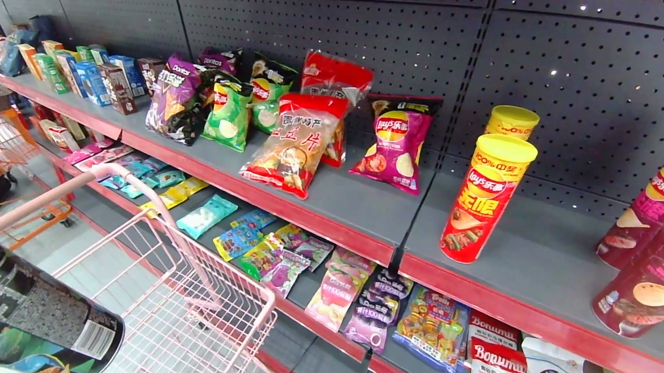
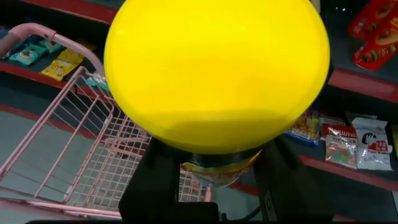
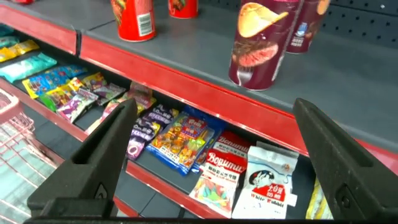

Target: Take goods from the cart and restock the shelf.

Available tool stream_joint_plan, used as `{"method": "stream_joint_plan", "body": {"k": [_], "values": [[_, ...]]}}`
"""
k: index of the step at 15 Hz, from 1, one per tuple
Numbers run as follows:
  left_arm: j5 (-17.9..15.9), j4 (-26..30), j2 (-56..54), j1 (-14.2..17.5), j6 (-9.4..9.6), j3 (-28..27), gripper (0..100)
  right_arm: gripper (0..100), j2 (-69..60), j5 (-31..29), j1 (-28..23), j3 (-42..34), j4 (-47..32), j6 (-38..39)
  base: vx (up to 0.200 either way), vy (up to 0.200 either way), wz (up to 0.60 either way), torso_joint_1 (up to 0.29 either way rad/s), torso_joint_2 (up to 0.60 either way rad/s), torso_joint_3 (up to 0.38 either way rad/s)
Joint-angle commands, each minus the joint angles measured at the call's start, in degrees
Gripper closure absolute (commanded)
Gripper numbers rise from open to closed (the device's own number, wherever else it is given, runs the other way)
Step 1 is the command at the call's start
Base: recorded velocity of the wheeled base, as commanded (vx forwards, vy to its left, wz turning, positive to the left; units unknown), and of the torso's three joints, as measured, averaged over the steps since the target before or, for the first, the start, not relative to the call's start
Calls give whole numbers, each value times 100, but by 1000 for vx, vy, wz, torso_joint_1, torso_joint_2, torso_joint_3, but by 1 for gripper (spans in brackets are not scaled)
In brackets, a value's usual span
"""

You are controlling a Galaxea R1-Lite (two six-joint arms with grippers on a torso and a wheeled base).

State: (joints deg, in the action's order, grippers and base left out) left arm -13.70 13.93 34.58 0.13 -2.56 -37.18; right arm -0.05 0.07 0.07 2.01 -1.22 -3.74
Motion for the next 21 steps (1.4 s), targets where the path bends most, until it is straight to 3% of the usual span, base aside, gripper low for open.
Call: {"method": "stream_joint_plan", "body": {"k": [1, 9, 12, 14, 15, 17, 21], "values": [[-1, -5, -101, -5, 10, 18, 100, 0, 5, 1, 1, 1, -1, 14, 0, 0, -600, 17, -36, -27], [-10, -14, -207, -5, 45, 18, 100, 0, 5, 10, 1, 1, -1, 5, 0, 0, -600, 7, -4, -4], [-1, -14, -207, -5, 168, 18, 100, 0, 5, 10, 1, 1, -1, -4, 0, 0, -600, 1, 2, 2], [368, -31, -31, -5, 186, 9, 100, 0, 5, 10, 1, 1, -1, 5, 0, 0, 0, 0, 0, 0], [386, -49, 4, -5, 186, 9, 100, 0, 5, 10, 1, 1, -1, 5, 0, 0, 0, 0, 0, 0], [96, -813, 286, -31, 142, 53, 100, 0, 5, 19, 1, 1, -1, 23, 0, 0, 0, 0, 0, 0], [25, -848, 409, -13, 291, 79, 100, 0, 5, 19, 1, 1, -1, 40, 0, 0, 0, 0, 0, 0]]}}
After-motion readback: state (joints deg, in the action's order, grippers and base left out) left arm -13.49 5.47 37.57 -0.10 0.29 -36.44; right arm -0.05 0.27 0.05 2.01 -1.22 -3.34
